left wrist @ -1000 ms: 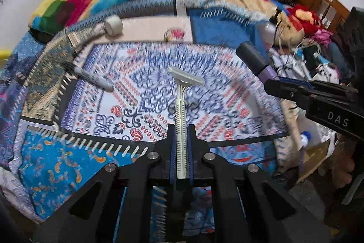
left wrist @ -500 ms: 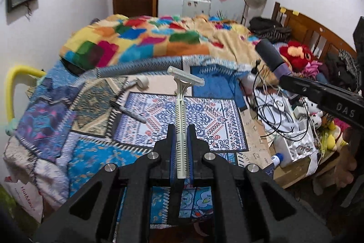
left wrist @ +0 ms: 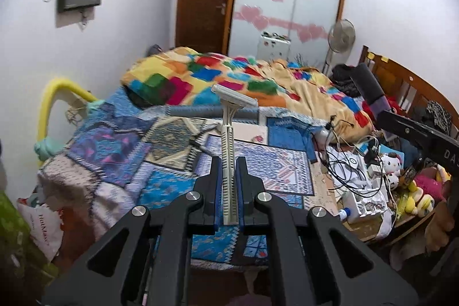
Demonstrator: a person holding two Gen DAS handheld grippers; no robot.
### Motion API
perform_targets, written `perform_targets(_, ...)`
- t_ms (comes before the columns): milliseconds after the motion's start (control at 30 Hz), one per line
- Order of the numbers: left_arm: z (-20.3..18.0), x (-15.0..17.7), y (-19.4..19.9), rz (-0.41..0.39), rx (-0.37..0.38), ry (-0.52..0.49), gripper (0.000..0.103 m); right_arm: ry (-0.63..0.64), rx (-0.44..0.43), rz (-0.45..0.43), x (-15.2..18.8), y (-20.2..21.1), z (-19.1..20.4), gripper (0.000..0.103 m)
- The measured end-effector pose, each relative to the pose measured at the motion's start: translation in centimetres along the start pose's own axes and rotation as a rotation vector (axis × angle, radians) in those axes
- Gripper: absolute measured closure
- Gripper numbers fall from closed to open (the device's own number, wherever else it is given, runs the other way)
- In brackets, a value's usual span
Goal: Collect trash
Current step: 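Carry the bottle and razor with both tools over the white bin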
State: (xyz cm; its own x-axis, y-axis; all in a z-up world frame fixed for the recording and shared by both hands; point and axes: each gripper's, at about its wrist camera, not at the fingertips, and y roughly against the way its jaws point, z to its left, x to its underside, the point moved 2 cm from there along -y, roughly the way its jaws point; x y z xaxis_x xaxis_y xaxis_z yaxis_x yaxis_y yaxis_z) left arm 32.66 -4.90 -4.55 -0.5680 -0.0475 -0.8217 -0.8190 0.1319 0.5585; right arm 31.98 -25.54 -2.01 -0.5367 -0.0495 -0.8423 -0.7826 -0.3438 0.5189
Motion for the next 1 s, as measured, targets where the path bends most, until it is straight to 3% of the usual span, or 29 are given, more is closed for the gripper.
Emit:
perform_targets(500, 7.5, 4.6, 10.0, -0.058, -0.141, 0.080, 0.095, 0.120, -0.175, -0.007, 2.7, 2.4, 10.7, 0.083)
perform_targets(767, 12.7, 7.2, 12.3, -0.042, -0.231, 0.125, 0.095, 0.190, -0.248, 0.049, 4.8, 1.5, 15.8, 0.083)
perform_targets(1000, 17.5, 10.5, 12.1, 0.026, -0.299, 0.161, 0.095, 0.243, -0.300, 0.129, 7.0, -1.1, 19.9, 0.083)
